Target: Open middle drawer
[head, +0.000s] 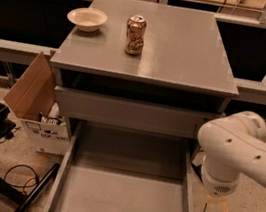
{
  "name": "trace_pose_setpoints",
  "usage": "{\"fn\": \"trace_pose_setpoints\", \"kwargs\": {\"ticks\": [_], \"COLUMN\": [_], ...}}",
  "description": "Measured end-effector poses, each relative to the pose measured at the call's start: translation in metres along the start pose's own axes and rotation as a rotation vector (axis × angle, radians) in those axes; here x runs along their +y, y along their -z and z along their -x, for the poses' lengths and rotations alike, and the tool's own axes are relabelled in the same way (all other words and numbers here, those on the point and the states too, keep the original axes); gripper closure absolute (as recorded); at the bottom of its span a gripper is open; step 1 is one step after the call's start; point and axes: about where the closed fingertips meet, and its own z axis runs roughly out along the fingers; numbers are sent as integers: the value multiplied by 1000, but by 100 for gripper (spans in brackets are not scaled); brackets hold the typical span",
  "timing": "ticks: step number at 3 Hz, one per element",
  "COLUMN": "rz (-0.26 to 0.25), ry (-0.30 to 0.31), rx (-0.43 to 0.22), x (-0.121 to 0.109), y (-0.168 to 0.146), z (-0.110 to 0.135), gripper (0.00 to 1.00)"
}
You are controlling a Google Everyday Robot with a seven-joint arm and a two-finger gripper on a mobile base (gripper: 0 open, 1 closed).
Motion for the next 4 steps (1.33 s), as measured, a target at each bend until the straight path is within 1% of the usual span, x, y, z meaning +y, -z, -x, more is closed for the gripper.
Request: {"fn": "trace_pose_setpoints", "kwargs": {"ticks": [1,2,3,4], "rz": [-106,-233,-315,-348], "ry": [-56,-137,-215,-322], "rx": [6,-35,-71,-99], "x": [5,22,38,39], "y": [95,180,232,258], "z": [-12,-35,-52,-69], "gripper": [100,100,100,82]}}
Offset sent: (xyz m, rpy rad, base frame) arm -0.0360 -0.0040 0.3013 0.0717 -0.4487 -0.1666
